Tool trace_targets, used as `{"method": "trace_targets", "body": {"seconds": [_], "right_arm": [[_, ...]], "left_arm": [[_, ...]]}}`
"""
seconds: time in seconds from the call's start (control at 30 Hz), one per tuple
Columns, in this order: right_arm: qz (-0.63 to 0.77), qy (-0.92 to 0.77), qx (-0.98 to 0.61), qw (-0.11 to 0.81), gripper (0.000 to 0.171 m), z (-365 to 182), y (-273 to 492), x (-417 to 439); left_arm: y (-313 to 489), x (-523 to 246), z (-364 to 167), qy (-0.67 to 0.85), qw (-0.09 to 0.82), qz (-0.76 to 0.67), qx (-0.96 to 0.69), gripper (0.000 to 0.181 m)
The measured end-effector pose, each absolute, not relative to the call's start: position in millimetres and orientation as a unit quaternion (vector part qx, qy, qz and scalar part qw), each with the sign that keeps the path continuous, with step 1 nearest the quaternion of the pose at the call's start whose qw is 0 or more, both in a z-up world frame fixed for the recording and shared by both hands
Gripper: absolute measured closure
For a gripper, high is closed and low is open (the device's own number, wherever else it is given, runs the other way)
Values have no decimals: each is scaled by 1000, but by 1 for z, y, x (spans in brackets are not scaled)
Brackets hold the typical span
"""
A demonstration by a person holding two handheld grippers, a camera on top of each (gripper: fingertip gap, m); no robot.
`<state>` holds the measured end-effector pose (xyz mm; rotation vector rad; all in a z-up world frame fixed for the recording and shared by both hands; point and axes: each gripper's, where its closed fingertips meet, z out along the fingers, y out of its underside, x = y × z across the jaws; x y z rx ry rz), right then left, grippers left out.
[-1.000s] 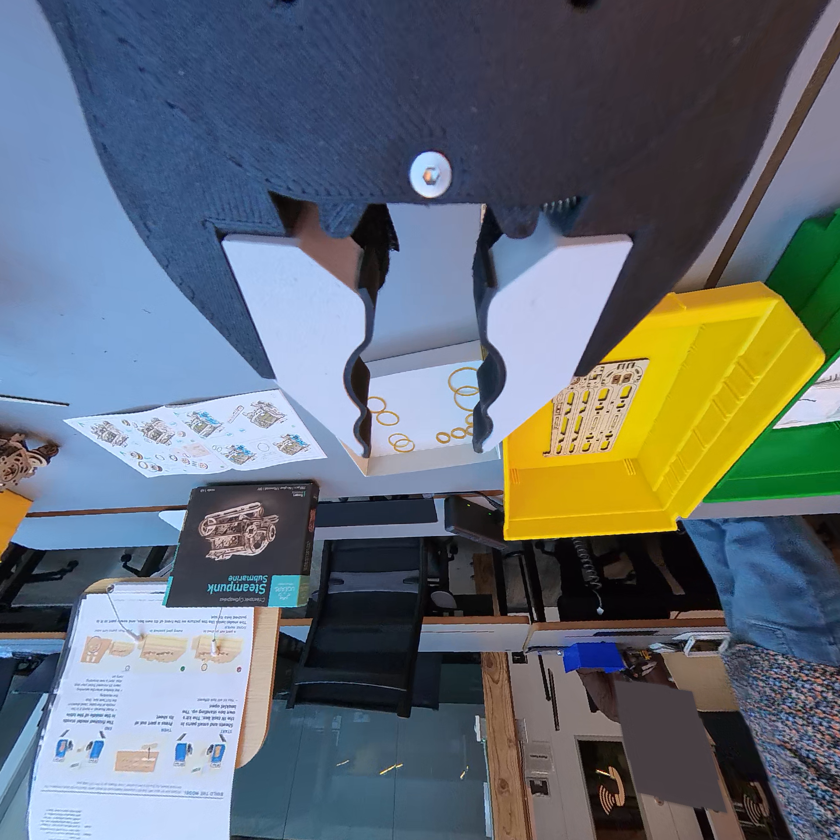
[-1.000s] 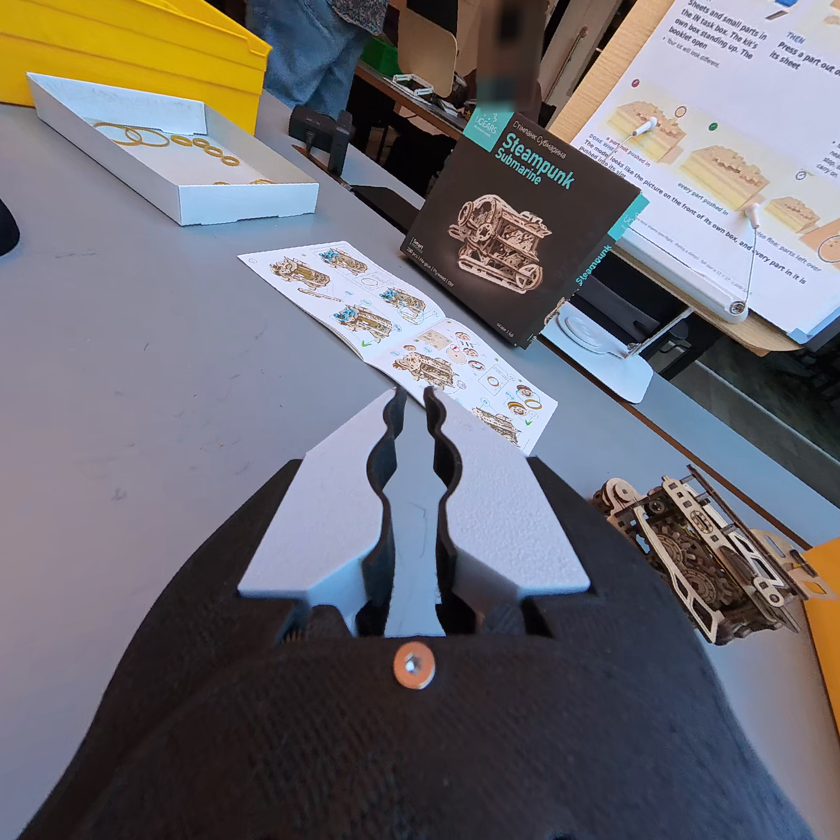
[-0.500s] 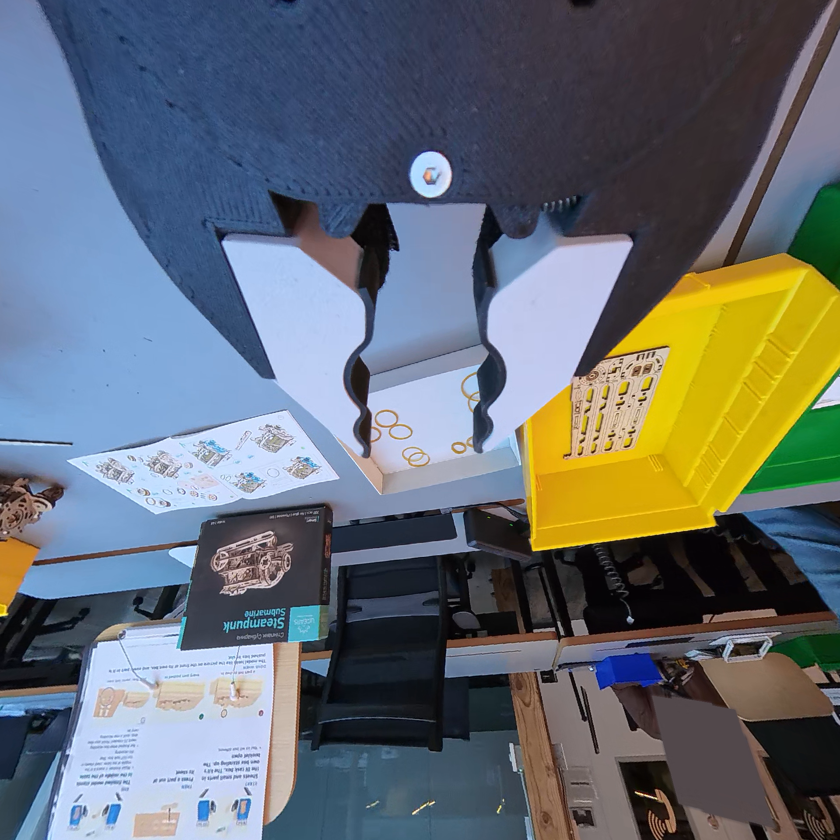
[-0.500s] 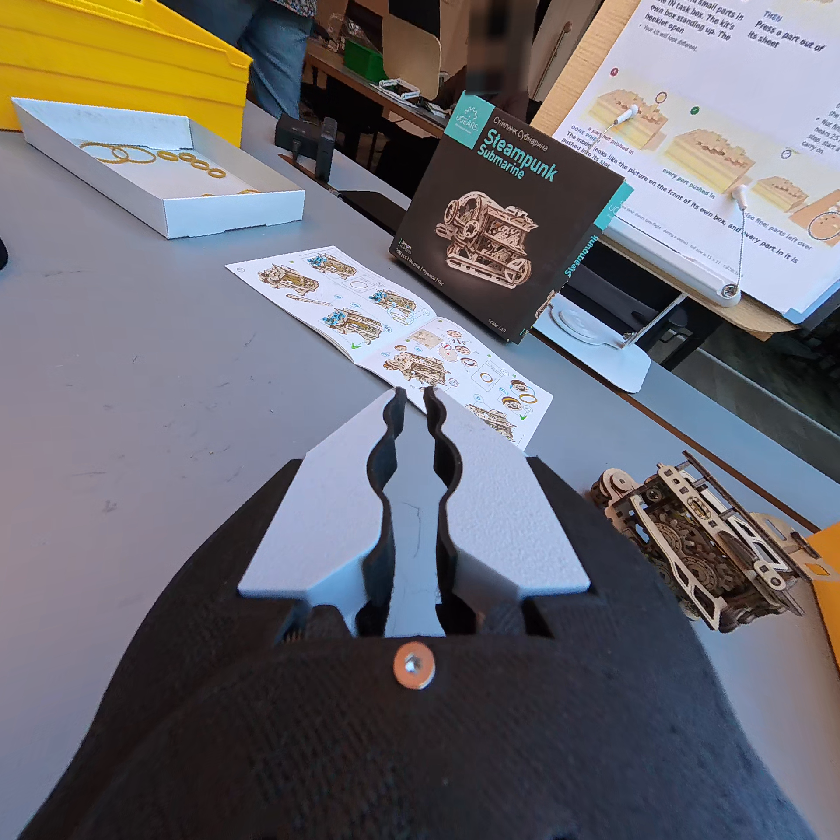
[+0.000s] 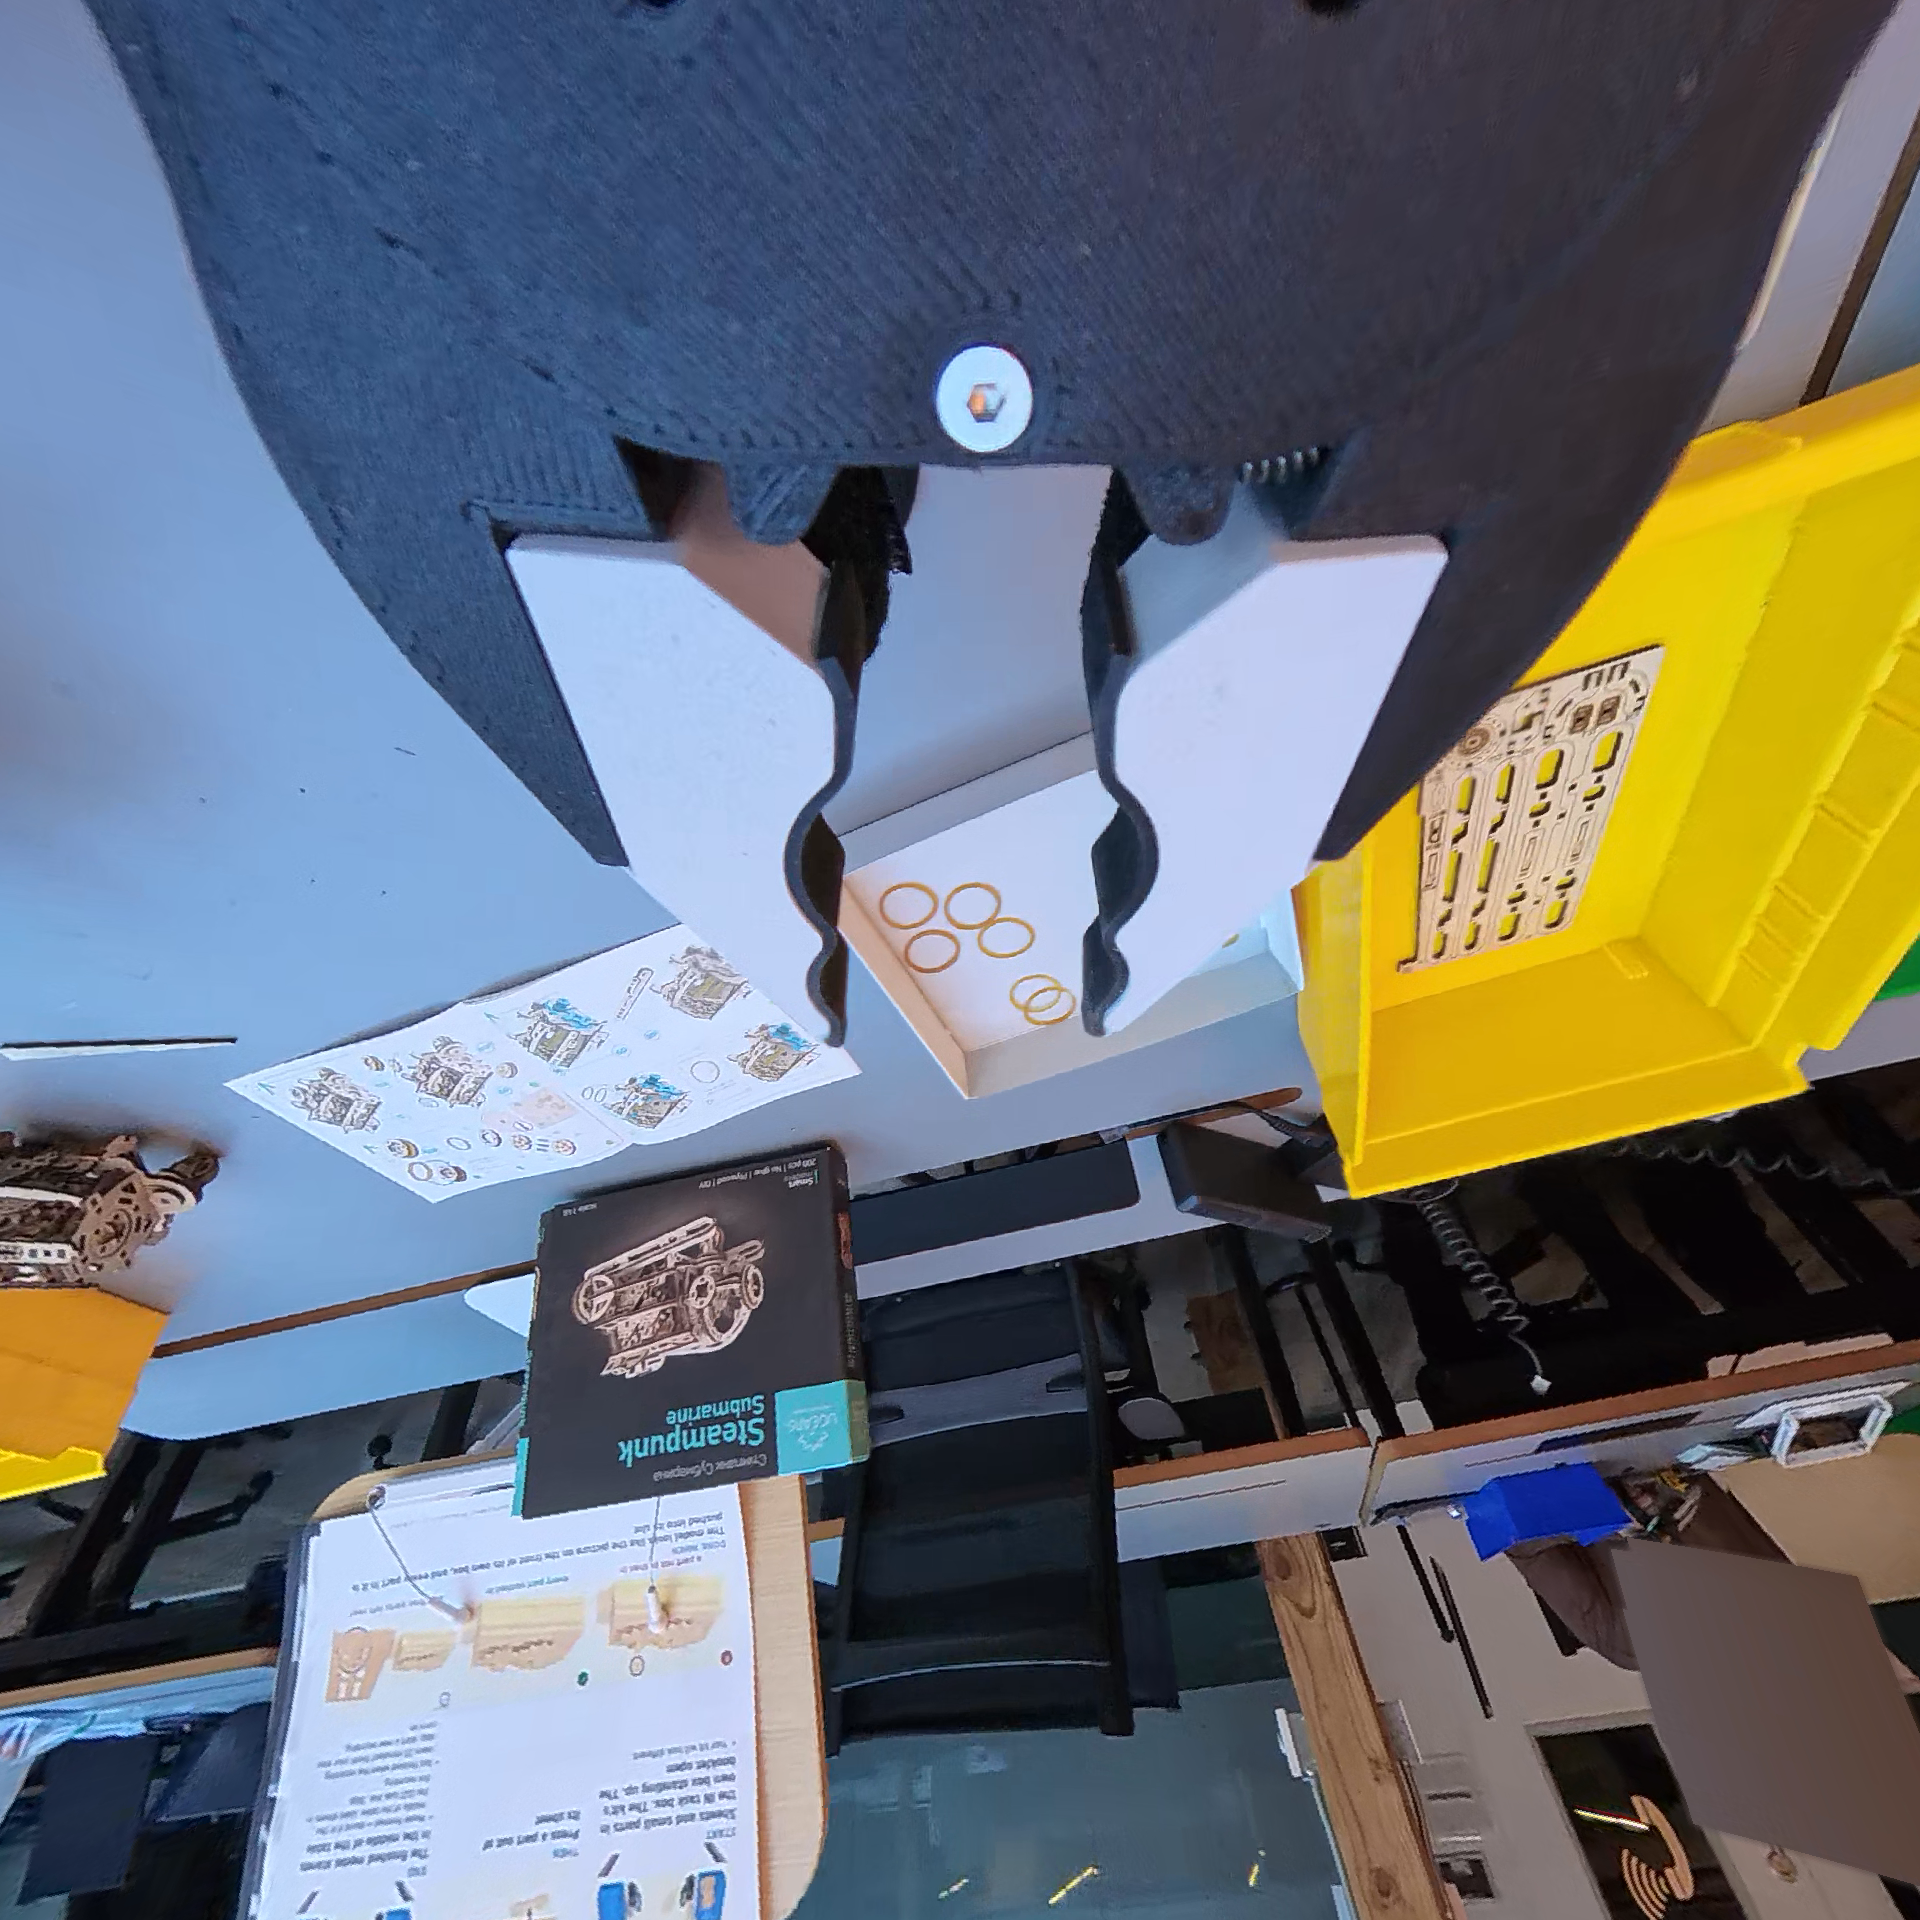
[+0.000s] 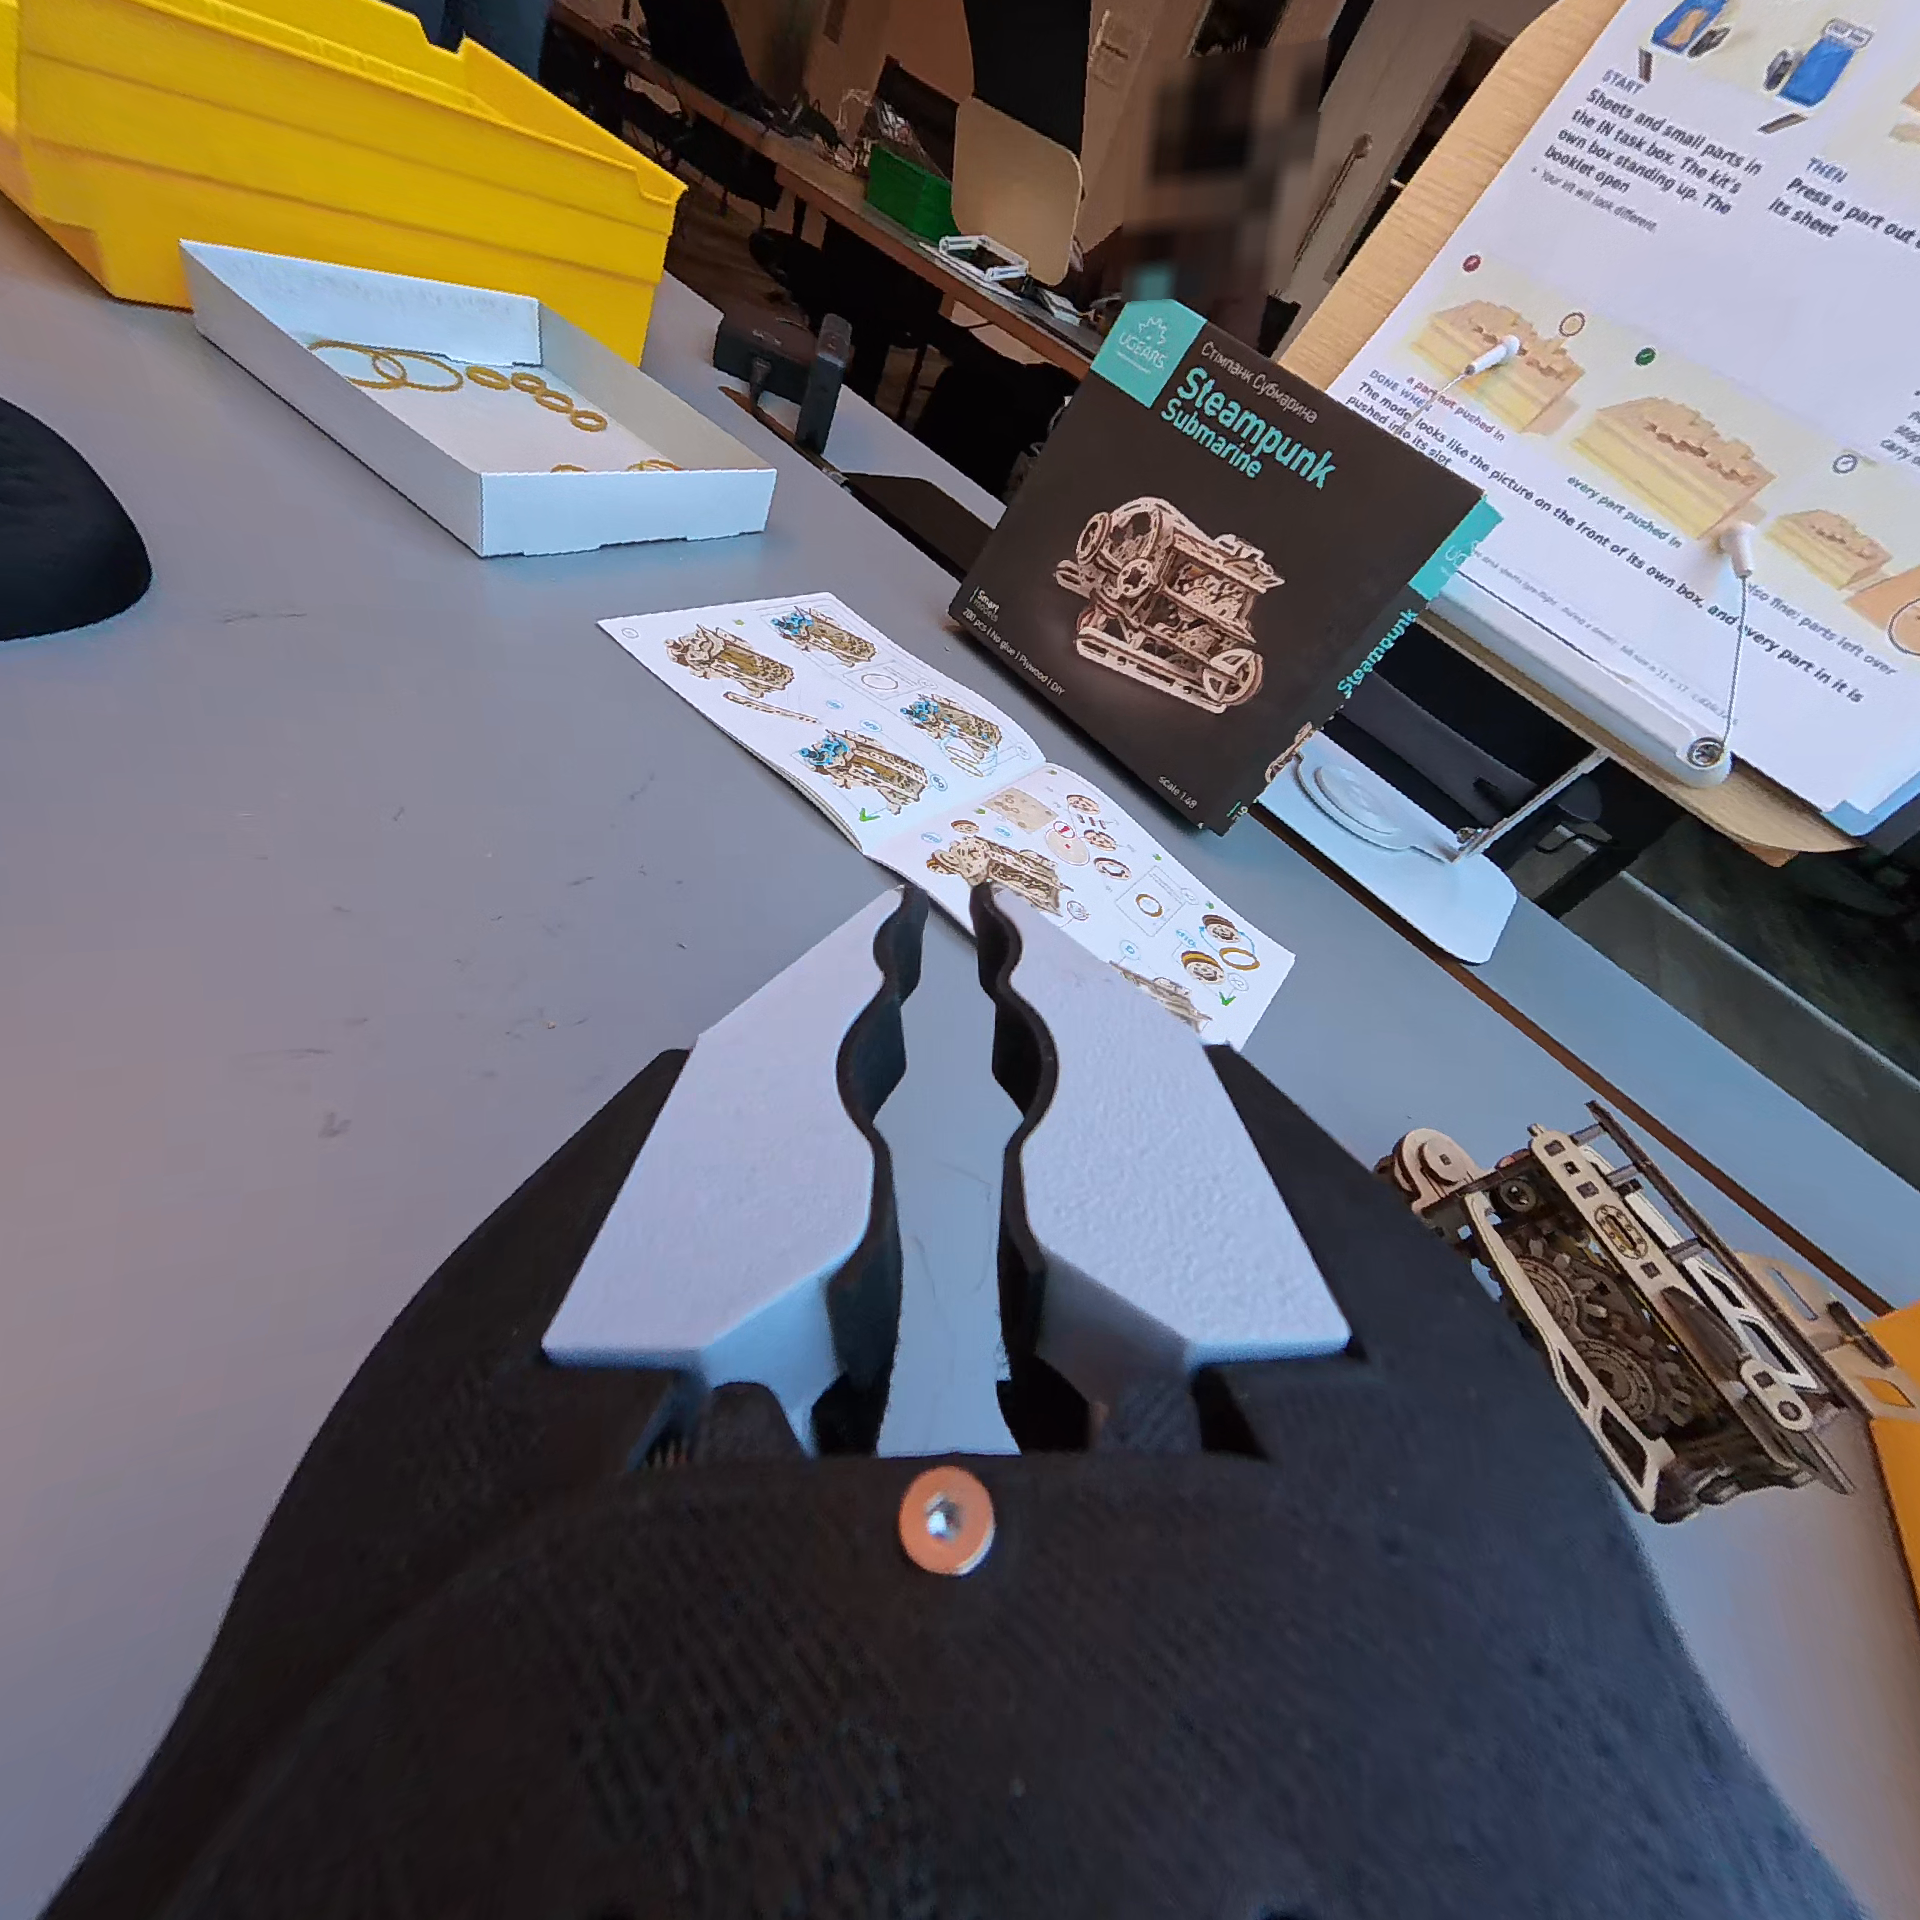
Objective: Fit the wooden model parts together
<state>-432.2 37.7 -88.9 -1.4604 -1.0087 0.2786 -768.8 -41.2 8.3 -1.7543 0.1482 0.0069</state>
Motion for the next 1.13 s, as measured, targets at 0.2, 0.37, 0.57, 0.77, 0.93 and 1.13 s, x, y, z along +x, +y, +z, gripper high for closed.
{"method": "trace_targets", "body": {"seconds": [0.2,0.37,0.57,0.77,0.93,1.13], "right_arm": [[152,-433,-637,620,162,-87,35,-431],[172,-430,-632,621,161,-83,31,-431],[194,-423,-630,622,161,-79,28,-428],[188,-421,-635,620,159,-79,28,-426],[190,-409,-649,614,154,-81,32,-424],[210,-395,-649,615,154,-78,32,-422]], "left_arm": [[-24,-745,2,82,626,-2,-775,137],[-15,-728,5,94,628,0,-773,137],[-7,-715,7,100,629,3,-771,137],[1,-702,1,112,619,-3,-777,137],[8,-687,-1,128,614,-10,-779,136],[18,-670,-7,143,610,-22,-779,136]]}}
